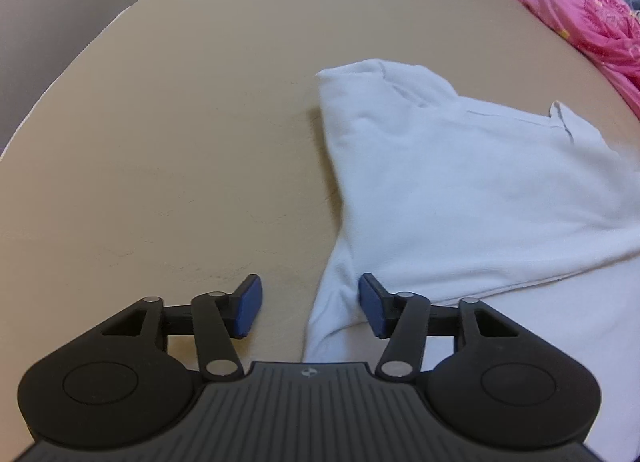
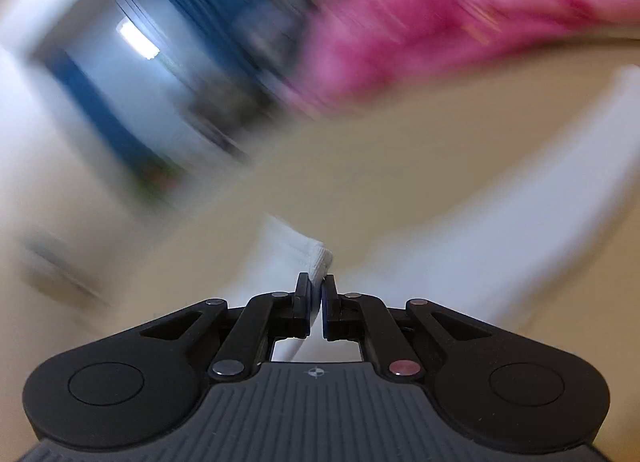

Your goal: Fold small clothes

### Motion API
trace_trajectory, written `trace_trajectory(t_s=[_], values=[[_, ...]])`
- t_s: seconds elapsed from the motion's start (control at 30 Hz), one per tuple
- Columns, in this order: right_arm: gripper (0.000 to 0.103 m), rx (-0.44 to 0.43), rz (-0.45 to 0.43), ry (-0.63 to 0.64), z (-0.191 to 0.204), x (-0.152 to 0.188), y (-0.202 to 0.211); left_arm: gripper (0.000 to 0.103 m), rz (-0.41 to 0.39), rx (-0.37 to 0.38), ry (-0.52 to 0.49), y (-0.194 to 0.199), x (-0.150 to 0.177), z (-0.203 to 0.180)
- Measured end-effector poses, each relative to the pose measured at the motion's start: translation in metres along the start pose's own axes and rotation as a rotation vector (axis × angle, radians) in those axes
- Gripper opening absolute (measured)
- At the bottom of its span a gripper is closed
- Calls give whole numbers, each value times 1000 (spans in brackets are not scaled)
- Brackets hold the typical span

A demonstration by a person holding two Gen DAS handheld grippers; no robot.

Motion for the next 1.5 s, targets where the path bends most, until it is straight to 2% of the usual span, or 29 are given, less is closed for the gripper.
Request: trace_trajectory(t_s=[0.03,0.07,0.13,0.2,0.27,0.33,0.37,0.4,0.43,0.47,0.5,0.53,0.6,0.67,0.73,0.77,0.87,1.13,1.3,1.4,1.5], values=[[7,46,72,-19,-7,4,-12,62,6,2,4,1,0,1],[7,51,81,-53,-14,6,-13,62,6,5,9,3,-1,3],[16,58,-4,-23,-7,0,3,61,-22,14,18,8,-3,3],[16,55,-152,37,3,-4,26,60,-79,48,24,14,-8,1],[16,-1,-217,49,7,-6,36,60,-116,87,35,18,-11,-1],[16,-74,-162,43,9,-4,29,59,-91,87,24,11,-10,-4],[16,-70,-108,50,7,-2,19,58,-43,47,0,1,-7,-5],[16,-13,-35,76,5,1,6,61,-7,11,-18,-7,-3,-5],[14,63,20,88,-2,3,-3,61,-9,9,-19,-8,-2,-4],[11,78,41,34,-13,3,-7,60,-16,17,-8,-6,-5,-3],[10,46,47,-50,-24,-2,-6,59,-35,31,7,-2,-7,-2],[12,41,30,-67,-30,-7,-2,59,-56,41,18,3,-9,-1],[16,40,-71,-38,-34,-23,14,59,-95,73,24,9,-14,-3],[23,-2,-101,-47,-43,-34,21,59,-93,87,9,9,-13,-7],[26,-37,-40,-71,-59,-41,10,59,-29,45,-38,-2,-9,-12],[26,-25,-23,-90,-66,-43,8,63,4,24,-60,-10,-4,-15],[26,31,-26,-172,-98,-58,5,64,-6,17,-72,-9,-5,-15],[26,109,-106,-284,-173,-83,-3,64,-7,20,-75,-10,-4,-13],[26,167,-195,-346,-236,-111,-24,66,-13,19,-82,-6,-2,-14],[27,164,-231,-381,-275,-120,-36,67,-14,20,-78,-7,-2,-14],[27,118,-235,-433,-311,-122,-46,68,-18,18,-78,-8,-3,-14]])
Point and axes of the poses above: each gripper's, at about its wrist camera, not at the fingertips, and y roughly against the way its jaws point, z to its left, x to its underside, the point moved 2 cm from there along -y, roughly the way its jaws point, and after that the axes turned 7 degrees about x, right-handed, at the moved point
